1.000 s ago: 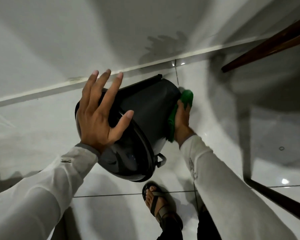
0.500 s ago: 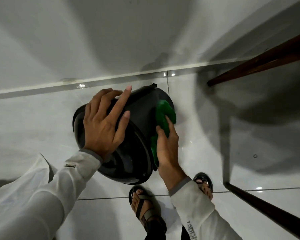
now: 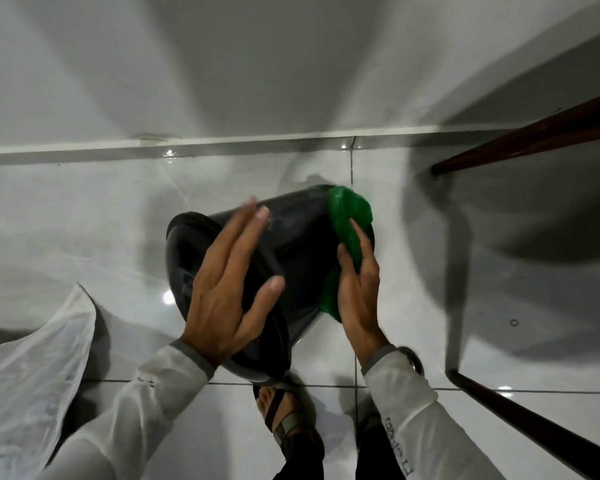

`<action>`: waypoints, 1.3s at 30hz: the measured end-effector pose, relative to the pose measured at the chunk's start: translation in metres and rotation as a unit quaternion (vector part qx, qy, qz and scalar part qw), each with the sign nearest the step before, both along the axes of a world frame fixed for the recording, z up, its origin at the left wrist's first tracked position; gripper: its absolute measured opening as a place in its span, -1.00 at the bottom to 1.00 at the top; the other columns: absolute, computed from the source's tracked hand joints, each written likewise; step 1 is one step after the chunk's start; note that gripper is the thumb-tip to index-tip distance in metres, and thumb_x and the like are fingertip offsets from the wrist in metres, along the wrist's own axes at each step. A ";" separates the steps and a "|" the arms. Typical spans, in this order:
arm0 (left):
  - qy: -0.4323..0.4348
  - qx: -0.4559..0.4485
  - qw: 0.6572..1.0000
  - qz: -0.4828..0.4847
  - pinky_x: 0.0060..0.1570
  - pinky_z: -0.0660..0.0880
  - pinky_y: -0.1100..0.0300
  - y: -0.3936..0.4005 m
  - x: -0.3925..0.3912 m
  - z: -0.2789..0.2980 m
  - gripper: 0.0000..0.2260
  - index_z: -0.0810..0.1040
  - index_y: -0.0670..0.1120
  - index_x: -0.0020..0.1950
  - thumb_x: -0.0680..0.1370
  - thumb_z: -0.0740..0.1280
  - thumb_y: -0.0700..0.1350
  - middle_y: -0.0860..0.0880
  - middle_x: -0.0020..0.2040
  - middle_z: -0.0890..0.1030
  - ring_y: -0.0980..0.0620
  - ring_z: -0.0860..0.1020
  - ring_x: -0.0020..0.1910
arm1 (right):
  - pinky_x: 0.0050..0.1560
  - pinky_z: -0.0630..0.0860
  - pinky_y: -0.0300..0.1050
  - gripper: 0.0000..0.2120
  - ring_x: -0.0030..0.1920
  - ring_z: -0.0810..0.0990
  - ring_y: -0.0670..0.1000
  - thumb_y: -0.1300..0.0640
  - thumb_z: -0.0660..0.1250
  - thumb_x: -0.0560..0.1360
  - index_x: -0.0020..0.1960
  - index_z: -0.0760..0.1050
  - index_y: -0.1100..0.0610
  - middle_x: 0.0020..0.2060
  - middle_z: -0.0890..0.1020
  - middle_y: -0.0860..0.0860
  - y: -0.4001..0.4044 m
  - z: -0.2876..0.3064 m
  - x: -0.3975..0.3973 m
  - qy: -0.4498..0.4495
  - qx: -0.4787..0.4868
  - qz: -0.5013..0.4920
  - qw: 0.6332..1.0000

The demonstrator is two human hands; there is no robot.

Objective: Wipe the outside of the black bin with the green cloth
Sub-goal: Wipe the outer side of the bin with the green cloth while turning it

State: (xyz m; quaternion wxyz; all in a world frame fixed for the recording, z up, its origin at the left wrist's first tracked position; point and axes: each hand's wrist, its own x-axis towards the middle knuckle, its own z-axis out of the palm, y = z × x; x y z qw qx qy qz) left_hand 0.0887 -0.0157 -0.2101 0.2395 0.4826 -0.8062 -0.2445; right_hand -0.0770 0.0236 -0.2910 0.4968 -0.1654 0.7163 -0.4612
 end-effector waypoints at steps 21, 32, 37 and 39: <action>-0.132 0.064 0.989 0.016 0.58 -0.14 -0.50 0.046 0.007 -0.008 -0.08 0.02 -0.21 0.68 0.47 0.18 0.27 -0.33 0.70 -0.08 -0.28 -0.16 0.71 | 0.51 0.40 -0.10 -0.51 0.56 0.39 -0.04 0.05 0.13 0.69 0.56 0.18 -0.30 0.58 0.38 0.01 0.024 0.044 -0.001 0.129 -0.115 0.134 0.976; -0.089 0.143 0.984 0.053 0.60 -0.01 -0.48 0.051 0.036 -0.012 -0.04 -0.06 -0.24 0.68 0.47 0.21 0.25 -0.27 0.71 -0.11 -0.22 -0.18 0.72 | 0.66 -0.09 0.16 -0.44 0.70 -0.13 0.08 -0.29 -0.07 0.64 0.63 0.00 -0.28 0.70 -0.04 0.12 -0.019 0.022 0.045 0.248 -0.051 0.384 0.888; -0.108 0.148 0.982 0.047 0.59 -0.02 -0.50 0.054 0.034 -0.009 -0.05 -0.05 -0.25 0.68 0.48 0.20 0.27 -0.28 0.71 -0.11 -0.23 -0.18 0.71 | 0.62 0.09 0.16 -0.44 0.67 0.10 0.20 -0.24 -0.03 0.63 0.60 0.20 -0.17 0.67 0.12 0.17 -0.027 -0.004 0.028 0.262 0.022 0.343 0.902; -0.119 0.143 0.982 0.040 0.59 -0.01 -0.49 0.057 0.030 -0.007 -0.07 -0.04 -0.21 0.69 0.49 0.20 0.26 -0.25 0.72 -0.11 -0.21 -0.18 0.72 | 0.60 0.12 0.13 -0.41 0.64 0.16 0.23 -0.24 -0.04 0.61 0.59 0.25 -0.12 0.65 0.17 0.19 -0.025 -0.015 0.014 0.259 0.063 0.330 0.906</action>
